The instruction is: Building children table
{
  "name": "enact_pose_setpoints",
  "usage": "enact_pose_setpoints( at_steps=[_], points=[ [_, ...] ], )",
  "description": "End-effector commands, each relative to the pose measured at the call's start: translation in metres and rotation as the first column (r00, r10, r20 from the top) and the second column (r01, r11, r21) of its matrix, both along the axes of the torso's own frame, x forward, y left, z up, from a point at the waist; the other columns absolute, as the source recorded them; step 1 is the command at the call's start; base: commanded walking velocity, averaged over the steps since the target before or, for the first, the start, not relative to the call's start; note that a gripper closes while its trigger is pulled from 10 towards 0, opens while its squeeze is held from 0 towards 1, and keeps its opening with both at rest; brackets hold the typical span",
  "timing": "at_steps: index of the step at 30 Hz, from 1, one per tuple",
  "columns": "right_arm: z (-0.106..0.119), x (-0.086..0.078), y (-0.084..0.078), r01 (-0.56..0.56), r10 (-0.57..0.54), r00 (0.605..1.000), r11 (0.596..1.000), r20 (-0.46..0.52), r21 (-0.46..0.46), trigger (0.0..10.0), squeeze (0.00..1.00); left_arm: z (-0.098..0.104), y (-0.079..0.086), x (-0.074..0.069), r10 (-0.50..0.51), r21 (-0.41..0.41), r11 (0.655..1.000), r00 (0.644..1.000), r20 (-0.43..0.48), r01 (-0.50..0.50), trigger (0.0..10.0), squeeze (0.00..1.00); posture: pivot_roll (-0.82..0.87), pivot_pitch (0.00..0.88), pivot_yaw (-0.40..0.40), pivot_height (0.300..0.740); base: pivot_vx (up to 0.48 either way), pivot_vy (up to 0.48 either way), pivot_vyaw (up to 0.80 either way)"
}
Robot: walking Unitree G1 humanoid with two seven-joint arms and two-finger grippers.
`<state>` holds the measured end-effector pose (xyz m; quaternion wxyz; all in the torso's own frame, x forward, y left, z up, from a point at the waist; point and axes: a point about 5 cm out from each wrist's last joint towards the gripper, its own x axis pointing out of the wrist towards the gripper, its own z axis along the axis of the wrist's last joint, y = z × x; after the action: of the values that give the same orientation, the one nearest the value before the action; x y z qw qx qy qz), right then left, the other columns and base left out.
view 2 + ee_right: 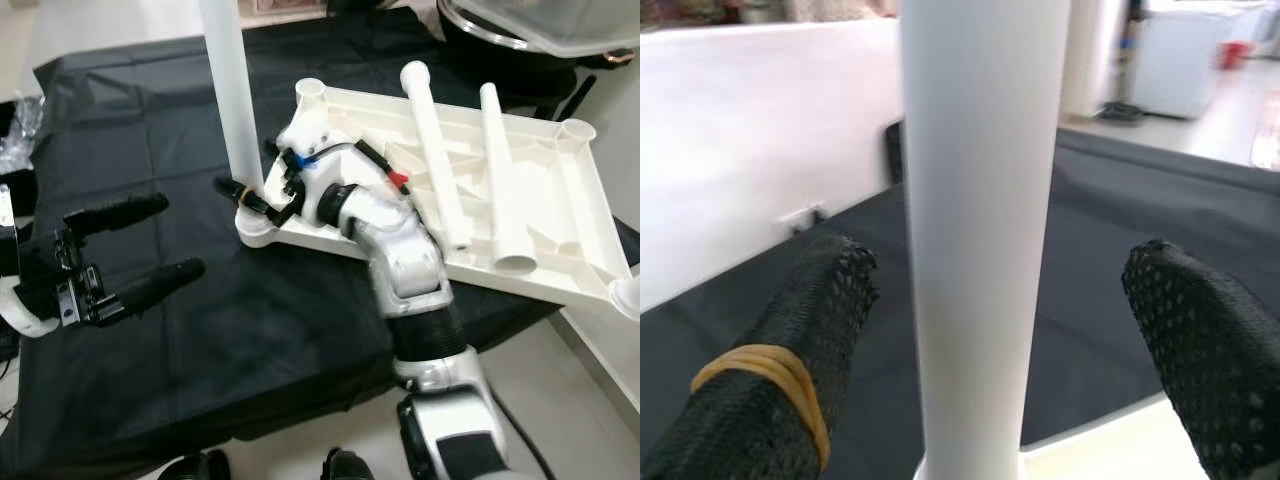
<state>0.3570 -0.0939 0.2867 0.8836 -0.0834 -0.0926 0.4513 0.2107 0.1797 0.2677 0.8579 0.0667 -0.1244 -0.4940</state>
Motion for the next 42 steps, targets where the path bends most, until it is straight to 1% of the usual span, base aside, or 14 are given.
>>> enact_pose_setpoints(
  at_steps=[1, 11, 12, 23, 24, 26, 27, 29, 30, 32, 33, 34, 35, 42],
  points=[
    [-0.007, 0.002, 0.004, -0.06, 0.06, 0.998, 0.998, -0.02, 0.004, 10.0, 0.0, 0.0, 0.002, -0.001, 0.007, 0.023, 1.0, 1.0, 0.002, -0.007, 10.0, 0.0, 0.04, 0.225, -0.01, 0.74, 0.0, 0.0, 0.0],
    [0.006, 0.017, 0.006, -0.09, 0.09, 0.996, 0.995, -0.013, -0.035, 10.0, 0.0, -0.001, 0.002, -0.006, 0.011, 0.031, 0.999, 1.0, -0.007, -0.011, 10.0, 0.0, 0.06, 0.231, -0.022, 0.74, 0.0, 0.0, 0.0],
    [0.007, 0.018, 0.005, -0.099, 0.099, 0.995, 0.994, -0.013, -0.036, 0.2, 0.0, -0.001, 0.002, -0.006, 0.012, 0.032, 0.999, 1.0, -0.007, -0.012, 10.0, 0.0, 0.06, 0.227, -0.025, 0.74, 0.0, 0.0, 0.0],
    [0.01, 0.025, 0.0, -0.104, 0.104, 0.995, 0.994, 0.0, -0.033, 0.0, 0.0, -0.002, 0.001, -0.005, 0.016, 0.029, 0.999, 1.0, -0.004, -0.016, 10.0, 0.0, 0.05, 0.217, -0.028, 0.74, 0.0, 0.0, 0.0],
    [0.009, 0.026, 0.001, -0.069, 0.069, 0.998, 0.997, 0.006, -0.036, 0.0, 0.0, -0.002, 0.001, -0.004, 0.017, 0.027, 0.999, 1.0, -0.004, -0.017, 10.0, 0.0, 0.05, 0.215, -0.027, 0.74, 0.0, 0.0, 0.0],
    [-0.007, 0.025, 0.016, 0.196, -0.194, 0.979, 0.98, 0.057, -0.034, 0.0, 0.0, -0.002, 0.002, -0.004, 0.02, 0.025, 0.999, 1.0, -0.002, -0.02, 10.0, 0.0, 0.04, 0.211, -0.029, 0.74, 0.0, 0.0, 0.0],
    [-0.007, 0.025, 0.016, 0.196, -0.194, 0.979, 0.98, 0.057, -0.034, 0.0, 0.0, -0.002, 0.002, -0.004, 0.02, 0.025, 0.999, 1.0, -0.002, -0.02, 10.0, 0.0, 0.04, 0.211, -0.029, 0.74, 0.0, 0.0, 0.0],
    [-0.025, 0.016, 0.021, 0.547, -0.544, 0.834, 0.837, 0.09, -0.01, 0.0, 0.0, -0.002, 0.003, -0.003, 0.022, 0.024, 0.999, 1.0, -0.001, -0.022, 10.0, 0.0, 0.03, 0.209, -0.023, 0.74, 0.0, 0.0, 0.0],
    [-0.035, 0.005, 0.031, 0.588, -0.581, 0.803, 0.809, 0.13, -0.015, 0.0, 0.0, -0.001, 0.002, -0.003, 0.02, 0.023, 1.0, 1.0, 0.0, -0.02, 10.0, 0.0, 0.03, 0.209, -0.022, 0.74, 0.0, 0.0, 0.0],
    [-0.04, -0.004, 0.038, 0.596, -0.587, 0.794, 0.803, 0.157, -0.015, 0.0, 0.0, -0.001, 0.002, -0.003, 0.019, 0.023, 1.0, 1.0, 0.001, -0.019, 10.0, 0.0, 0.03, 0.208, -0.021, 0.74, 0.0, 0.0, 0.0],
    [-0.04, -0.004, 0.038, 0.596, -0.587, 0.794, 0.803, 0.157, -0.015, 0.0, 0.0, -0.001, 0.002, -0.003, 0.019, 0.023, 1.0, 1.0, 0.001, -0.019, 10.0, 0.0, 0.03, 0.208, -0.021, 0.74, 0.0, 0.0, 0.0],
    [-0.061, -0.022, 0.067, 0.526, -0.521, 0.847, 0.85, 0.101, -0.025, 0.0, 0.0, -0.001, 0.001, -0.001, 0.014, 0.022, 1.0, 1.0, 0.002, -0.014, 10.0, 0.0, 0.03, 0.203, -0.013, 0.74, 0.0, 0.0, 0.0],
    [-0.067, -0.026, 0.075, 0.508, -0.506, 0.859, 0.861, 0.076, -0.023, 0.0, 0.0, -0.001, 0.001, -0.001, 0.012, 0.021, 1.0, 1.0, 0.003, -0.012, 10.0, 0.0, 0.04, 0.203, -0.013, 0.74, 0.0, 0.0, 0.0],
    [-0.071, -0.03, 0.083, 0.476, -0.475, 0.879, 0.879, 0.036, -0.027, 0.0, 0.0, 0.0, 0.001, 0.001, 0.014, 0.022, 1.0, 1.0, 0.009, -0.014, 10.0, 0.0, 0.03, 0.192, -0.016, 0.74, 0.0, 0.0, 0.0]
  ],
)
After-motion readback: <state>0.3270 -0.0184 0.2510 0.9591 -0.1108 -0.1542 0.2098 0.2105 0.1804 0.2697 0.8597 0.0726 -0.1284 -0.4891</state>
